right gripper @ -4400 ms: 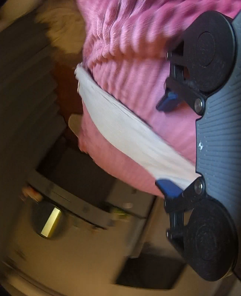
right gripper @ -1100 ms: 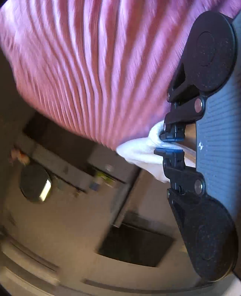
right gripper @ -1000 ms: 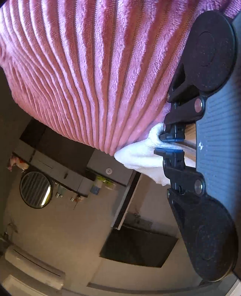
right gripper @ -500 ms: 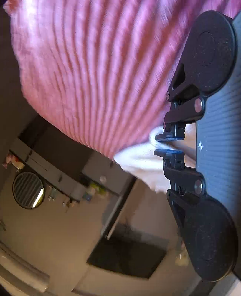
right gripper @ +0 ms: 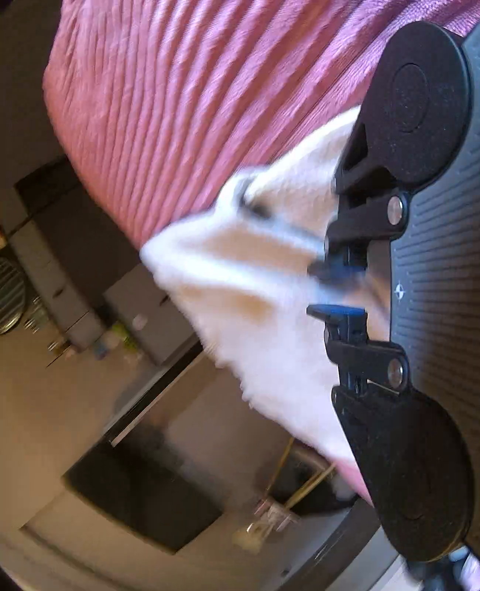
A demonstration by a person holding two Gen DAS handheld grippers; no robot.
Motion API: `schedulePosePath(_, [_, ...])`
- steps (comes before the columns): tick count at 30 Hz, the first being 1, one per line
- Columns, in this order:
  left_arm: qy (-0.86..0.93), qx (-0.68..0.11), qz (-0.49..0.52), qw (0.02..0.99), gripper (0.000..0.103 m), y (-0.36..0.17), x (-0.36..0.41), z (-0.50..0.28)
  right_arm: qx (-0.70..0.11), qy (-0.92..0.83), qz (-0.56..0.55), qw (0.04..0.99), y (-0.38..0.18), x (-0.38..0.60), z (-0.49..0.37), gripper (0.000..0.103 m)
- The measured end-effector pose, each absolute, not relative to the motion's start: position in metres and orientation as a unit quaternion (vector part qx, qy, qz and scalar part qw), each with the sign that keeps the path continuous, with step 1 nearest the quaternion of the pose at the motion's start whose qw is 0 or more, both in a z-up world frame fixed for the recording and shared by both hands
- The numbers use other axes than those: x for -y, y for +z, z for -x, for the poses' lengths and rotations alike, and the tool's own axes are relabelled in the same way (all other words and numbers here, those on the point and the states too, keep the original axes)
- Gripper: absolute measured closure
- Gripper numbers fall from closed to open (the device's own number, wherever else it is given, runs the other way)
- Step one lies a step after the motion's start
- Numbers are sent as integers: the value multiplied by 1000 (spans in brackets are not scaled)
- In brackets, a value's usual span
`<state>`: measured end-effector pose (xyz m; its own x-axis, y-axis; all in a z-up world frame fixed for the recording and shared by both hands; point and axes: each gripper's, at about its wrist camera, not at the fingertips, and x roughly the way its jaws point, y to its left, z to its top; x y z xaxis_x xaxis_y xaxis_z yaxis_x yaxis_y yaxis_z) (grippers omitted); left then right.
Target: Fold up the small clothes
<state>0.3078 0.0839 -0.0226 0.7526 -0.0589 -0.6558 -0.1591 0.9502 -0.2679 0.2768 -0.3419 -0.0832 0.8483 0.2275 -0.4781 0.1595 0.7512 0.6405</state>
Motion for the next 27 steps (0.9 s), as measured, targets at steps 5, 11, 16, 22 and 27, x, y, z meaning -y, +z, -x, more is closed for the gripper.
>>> schedulePosePath(5, [3,-299,113,947,93,0,-71,-305,-237,12,-329,914,-67,338,-268,96])
schedulePosePath(11, [61,-334,57,939,85,-20,-72,-323,-269,12,-288,919,-73,326,-274,97])
schedulePosePath(16, [86,-338,110,931,5,-15,-108,-297,-267,13,-272,924,-72,320,-273,97])
schedulePosePath(22, [134,-308,196,921,7,-3,-180,-239,-263,12,-281,923,-75,319,-273,97])
schedulePosePath(27, [215,-311,311,872,21,-24,-255,-228,-260,9,-281,924,-75,318,-271,96])
